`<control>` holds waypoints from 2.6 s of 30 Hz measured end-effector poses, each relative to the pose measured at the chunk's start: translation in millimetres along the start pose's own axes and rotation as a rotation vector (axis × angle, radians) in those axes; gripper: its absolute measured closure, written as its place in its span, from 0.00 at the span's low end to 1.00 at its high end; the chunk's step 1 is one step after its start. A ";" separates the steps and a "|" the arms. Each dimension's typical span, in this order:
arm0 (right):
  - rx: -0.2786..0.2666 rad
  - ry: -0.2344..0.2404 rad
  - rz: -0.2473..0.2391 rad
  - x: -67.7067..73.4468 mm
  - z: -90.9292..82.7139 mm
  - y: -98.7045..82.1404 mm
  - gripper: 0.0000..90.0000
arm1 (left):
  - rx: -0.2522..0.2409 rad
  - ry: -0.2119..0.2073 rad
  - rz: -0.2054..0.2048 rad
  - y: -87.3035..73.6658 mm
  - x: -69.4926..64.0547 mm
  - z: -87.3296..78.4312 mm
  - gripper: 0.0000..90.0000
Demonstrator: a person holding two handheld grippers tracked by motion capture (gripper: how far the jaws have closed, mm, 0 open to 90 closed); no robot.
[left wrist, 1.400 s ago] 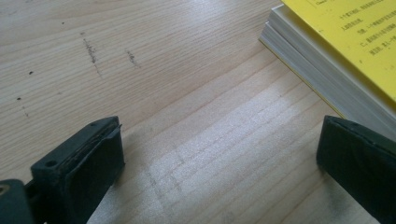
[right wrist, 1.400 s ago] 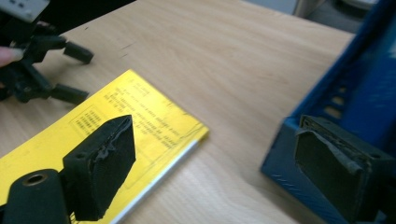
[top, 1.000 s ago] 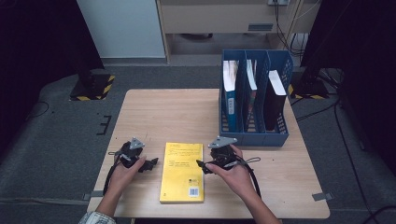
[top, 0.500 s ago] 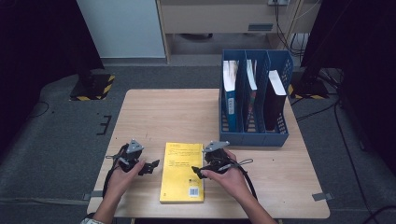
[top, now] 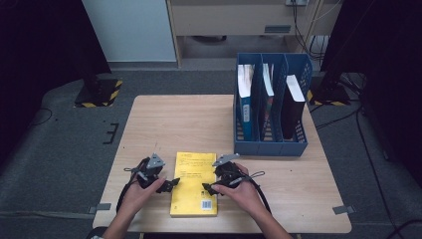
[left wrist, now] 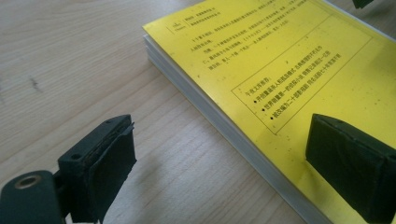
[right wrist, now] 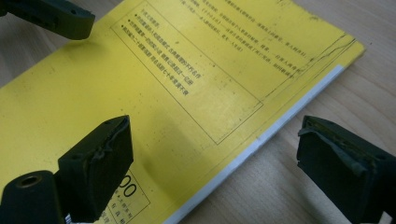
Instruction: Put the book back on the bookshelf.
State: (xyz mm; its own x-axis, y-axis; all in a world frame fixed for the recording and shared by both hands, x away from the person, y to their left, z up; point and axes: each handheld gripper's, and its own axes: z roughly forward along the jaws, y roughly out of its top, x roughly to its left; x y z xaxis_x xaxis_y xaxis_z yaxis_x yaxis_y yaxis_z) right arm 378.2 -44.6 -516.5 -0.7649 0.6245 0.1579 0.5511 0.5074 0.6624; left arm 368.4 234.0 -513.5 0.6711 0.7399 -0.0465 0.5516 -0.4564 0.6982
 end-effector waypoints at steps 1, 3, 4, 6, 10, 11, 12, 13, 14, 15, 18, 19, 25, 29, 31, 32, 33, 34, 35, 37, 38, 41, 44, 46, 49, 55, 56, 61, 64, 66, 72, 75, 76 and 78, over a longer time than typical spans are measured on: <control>0.005 0.000 -0.003 0.0 0.9 -0.2 0.12 | 0.001 -0.014 -0.003 0.1 -0.7 1.3 0.08; 0.015 0.001 0.001 1.0 2.0 -0.5 0.12 | 0.006 -0.029 0.000 0.1 -2.0 3.1 0.08; 0.032 -0.001 0.000 4.1 4.4 -1.1 0.12 | 0.012 -0.034 0.006 0.3 -3.4 4.5 0.08; 0.032 0.004 -0.007 4.6 5.2 -1.5 0.12 | 0.018 -0.045 0.014 1.0 -5.8 7.1 0.08; 0.028 0.013 -0.009 6.6 7.4 -2.0 0.10 | 0.025 -0.064 0.018 2.8 -10.6 8.5 0.08; 0.029 0.016 -0.009 6.1 7.4 -2.1 0.10 | 0.030 -0.069 0.011 3.0 -11.6 9.3 0.08; 0.024 0.018 -0.009 5.4 7.5 -2.8 0.10 | 0.034 -0.072 0.007 3.1 -12.0 9.9 0.08; 0.024 0.018 -0.009 5.4 7.5 -2.8 0.10 | 0.040 -0.079 0.003 3.3 -12.6 10.6 0.08; 0.026 0.021 0.008 4.9 7.9 -3.6 0.09 | 0.044 -0.092 -0.004 3.8 -13.5 12.2 0.08; 0.026 0.021 0.008 4.9 7.9 -3.6 0.09 | 0.044 -0.092 -0.004 3.8 -13.5 12.2 0.08; 0.022 0.028 0.023 3.2 8.7 -5.0 0.08 | 0.050 -0.109 -0.017 4.5 -14.0 14.2 0.09; 0.022 0.028 0.023 3.2 8.7 -5.0 0.08 | 0.054 -0.116 -0.016 5.1 -13.9 14.9 0.09; 0.019 0.024 0.024 4.3 9.1 -5.5 0.07 | 0.071 -0.146 -0.046 7.5 -14.1 18.4 0.12; 0.019 0.020 0.025 5.0 9.4 -5.4 0.07 | 0.087 -0.155 -0.053 8.6 -12.3 19.5 0.12; 0.026 0.013 0.032 5.6 9.4 -4.6 0.07 | 0.092 -0.154 -0.056 10.4 -11.8 20.6 0.12; 0.024 0.009 0.038 5.9 9.6 -4.4 0.07 | 0.090 -0.155 -0.057 11.8 -10.5 21.8 0.13; 0.024 0.009 0.038 5.9 9.6 -4.4 0.07 | 0.090 -0.155 -0.057 11.8 -10.5 21.8 0.13; 0.026 0.009 0.036 5.4 9.6 -4.3 0.07 | 0.092 -0.158 -0.056 13.1 -9.4 22.8 0.13; 0.023 0.005 0.040 5.4 9.8 -4.2 0.07 | 0.094 -0.159 -0.053 14.2 -8.2 23.5 0.14; 0.022 -0.003 0.049 5.3 9.9 -4.0 0.07 | 0.091 -0.163 -0.053 15.8 -5.9 25.1 0.15; 0.017 -0.006 0.056 5.0 10.4 -3.8 0.07 | 0.089 -0.164 -0.053 16.8 -4.2 26.1 0.15; 0.016 -0.007 0.051 4.4 10.9 -3.4 0.07 | 0.086 -0.169 -0.052 16.6 -3.3 26.1 0.15; 0.017 -0.005 0.053 3.9 11.7 -2.2 0.07 | 0.083 -0.167 -0.054 16.8 -0.5 26.4 0.16; 0.017 -0.005 0.056 3.3 13.4 -0.2 0.07 | 0.077 -0.166 -0.060 16.8 2.4 26.6 0.16; 0.013 -0.003 0.055 2.5 15.6 1.9 0.07 | 0.075 -0.167 -0.066 16.8 6.1 25.9 0.18; 0.010 -0.001 0.055 2.0 15.6 1.5 0.07 | 0.045 -0.162 -0.101 16.4 10.3 20.6 0.31; 0.009 0.000 0.054 2.0 15.7 1.5 0.07 | 0.041 -0.159 -0.099 17.0 9.8 19.0 0.32; 0.004 0.000 0.051 1.7 15.7 0.8 0.07 | -0.005 -0.196 -0.115 18.9 10.1 12.6 0.37; -0.003 0.003 0.046 1.3 15.7 0.1 0.07 | 0.026 -0.199 -0.084 19.0 6.2 14.2 0.35; -0.006 0.002 0.053 1.7 15.8 0.0 0.07 | 0.035 -0.198 -0.070 20.0 4.3 13.1 0.35; -0.006 0.007 0.050 1.1 15.5 -0.3 0.07 | 0.051 -0.248 -0.033 21.7 -2.7 11.2 0.35; -0.009 0.009 0.057 1.0 15.5 -0.4 0.07 | 0.054 -0.255 -0.034 24.6 -2.4 14.3 0.38; -0.009 0.009 0.057 1.0 15.5 -0.4 0.07 | 0.057 -0.260 -0.034 25.7 -2.2 15.6 0.38; -0.012 0.010 0.061 0.6 15.3 -0.6 0.07 | 0.064 -0.290 -0.018 30.9 -5.3 18.7 0.38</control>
State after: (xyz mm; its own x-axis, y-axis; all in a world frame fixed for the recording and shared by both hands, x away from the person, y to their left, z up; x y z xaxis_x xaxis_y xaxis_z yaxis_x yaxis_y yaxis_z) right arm 382.5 -35.4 -527.9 -0.7336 0.6477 0.2055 0.5925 0.4616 0.6602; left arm 391.2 206.7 -505.0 0.7694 0.5801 -0.2675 0.5887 -0.4812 0.6495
